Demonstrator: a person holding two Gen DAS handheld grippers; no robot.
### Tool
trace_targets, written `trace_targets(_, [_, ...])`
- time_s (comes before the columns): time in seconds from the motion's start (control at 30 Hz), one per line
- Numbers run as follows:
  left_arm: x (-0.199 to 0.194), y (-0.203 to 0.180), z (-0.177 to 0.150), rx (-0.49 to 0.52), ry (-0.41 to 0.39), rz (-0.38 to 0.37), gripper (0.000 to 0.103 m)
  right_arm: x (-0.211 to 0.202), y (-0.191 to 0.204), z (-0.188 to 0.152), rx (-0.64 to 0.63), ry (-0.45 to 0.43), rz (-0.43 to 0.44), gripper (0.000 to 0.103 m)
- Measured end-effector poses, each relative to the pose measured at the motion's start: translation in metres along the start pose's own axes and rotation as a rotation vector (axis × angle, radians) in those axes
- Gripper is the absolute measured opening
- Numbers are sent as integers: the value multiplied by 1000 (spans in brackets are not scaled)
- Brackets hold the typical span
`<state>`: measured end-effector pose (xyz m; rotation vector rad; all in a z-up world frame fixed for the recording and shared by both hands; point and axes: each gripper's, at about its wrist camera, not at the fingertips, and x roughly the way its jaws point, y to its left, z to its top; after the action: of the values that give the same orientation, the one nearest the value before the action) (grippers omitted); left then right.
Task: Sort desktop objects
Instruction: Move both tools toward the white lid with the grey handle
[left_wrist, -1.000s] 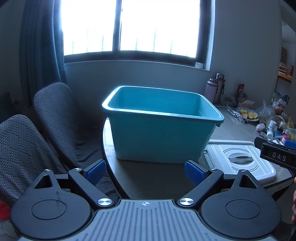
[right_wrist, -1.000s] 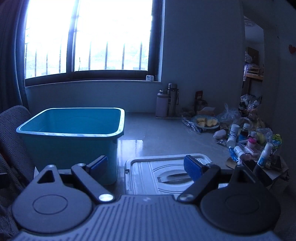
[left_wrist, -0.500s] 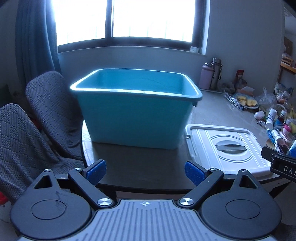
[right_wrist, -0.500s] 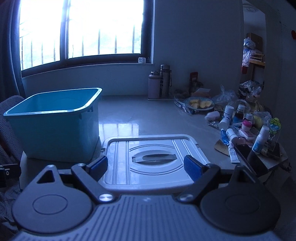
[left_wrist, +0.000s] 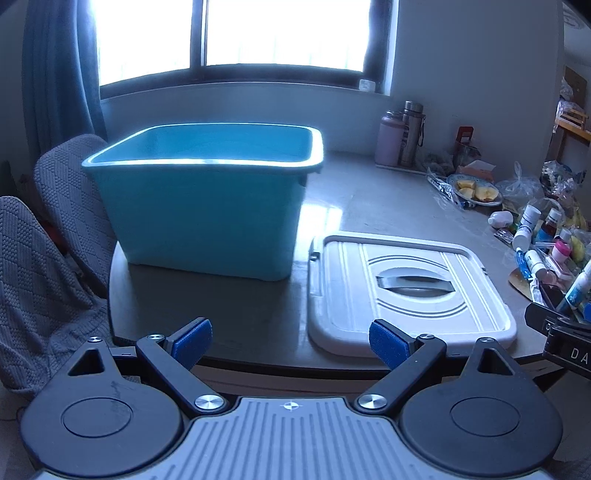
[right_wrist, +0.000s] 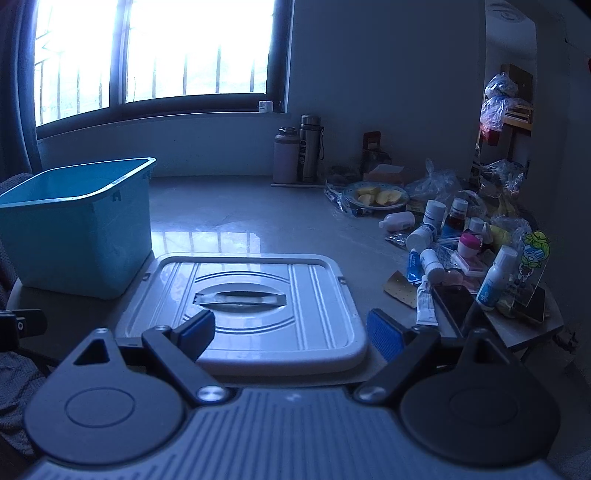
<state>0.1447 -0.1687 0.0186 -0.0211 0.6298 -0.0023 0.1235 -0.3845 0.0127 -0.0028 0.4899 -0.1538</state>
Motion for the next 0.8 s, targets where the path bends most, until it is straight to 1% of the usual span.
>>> trace_targets(0.17, [2, -24, -6, 19, 34, -18, 94, 3, -26, -1, 18, 7, -1, 89])
trace_targets(0.33, [8, -40, -7, 29, 62, -30, 94, 10, -40, -3, 42, 23, 3, 89])
trace_targets(0.53, [31, -56, 1, 35, 79, -30, 94, 30, -52, 1, 53, 33, -4, 89])
trace_targets(0.63, [44, -63, 6, 38, 88, -29, 94, 44, -57, 4, 38, 50, -3, 89])
trace_targets(0.67, [59, -63, 16, 32, 102, -26, 94, 49, -58, 6, 32, 59, -3, 89])
trace_targets(0.8, [89, -72, 30, 17, 142, -25, 94, 73, -62, 14, 19, 98, 11, 89])
